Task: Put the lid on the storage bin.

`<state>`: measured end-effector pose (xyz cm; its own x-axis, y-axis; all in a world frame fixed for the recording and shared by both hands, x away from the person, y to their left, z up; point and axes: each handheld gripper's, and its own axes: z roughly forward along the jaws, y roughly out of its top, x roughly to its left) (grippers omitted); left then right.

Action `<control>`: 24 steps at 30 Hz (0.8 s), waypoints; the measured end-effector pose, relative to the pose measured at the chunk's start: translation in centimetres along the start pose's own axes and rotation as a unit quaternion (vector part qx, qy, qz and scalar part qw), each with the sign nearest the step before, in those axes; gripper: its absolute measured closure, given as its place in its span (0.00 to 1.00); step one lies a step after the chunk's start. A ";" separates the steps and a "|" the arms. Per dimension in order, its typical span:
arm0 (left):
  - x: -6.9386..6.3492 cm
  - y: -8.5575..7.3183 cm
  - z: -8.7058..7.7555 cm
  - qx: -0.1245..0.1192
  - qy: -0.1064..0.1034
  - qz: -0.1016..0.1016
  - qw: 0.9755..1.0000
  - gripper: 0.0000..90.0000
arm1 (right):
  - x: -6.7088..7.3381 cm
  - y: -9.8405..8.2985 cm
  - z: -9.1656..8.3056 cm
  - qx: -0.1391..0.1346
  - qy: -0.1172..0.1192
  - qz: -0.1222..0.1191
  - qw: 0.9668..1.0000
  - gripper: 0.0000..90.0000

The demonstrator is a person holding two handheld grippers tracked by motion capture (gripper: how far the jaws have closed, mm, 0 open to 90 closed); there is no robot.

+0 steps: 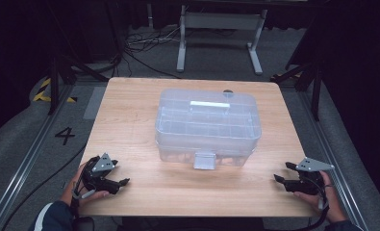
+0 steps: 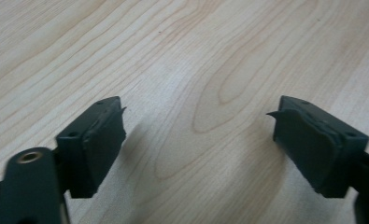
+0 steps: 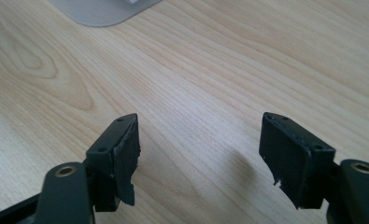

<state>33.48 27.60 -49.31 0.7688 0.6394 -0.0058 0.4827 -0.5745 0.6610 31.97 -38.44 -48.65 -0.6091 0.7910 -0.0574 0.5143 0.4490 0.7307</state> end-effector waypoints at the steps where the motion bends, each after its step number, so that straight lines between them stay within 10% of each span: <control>1: 0.1 -0.2 0.1 -0.005 -0.005 -0.009 1.000 0.16 | -0.1 -0.2 0.1 0.000 -0.002 0.007 1.000 0.30; 24: -0.1 -0.4 0.2 -0.011 0.012 -0.039 0.999 0.13 | -0.5 -0.5 0.5 0.004 0.008 0.038 0.999 0.26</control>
<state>33.29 27.63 -49.72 0.7185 0.6944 -0.0392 0.5312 -0.5114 0.6754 32.31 -38.87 -49.29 -0.5774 0.8164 0.0101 0.5645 0.3903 0.7274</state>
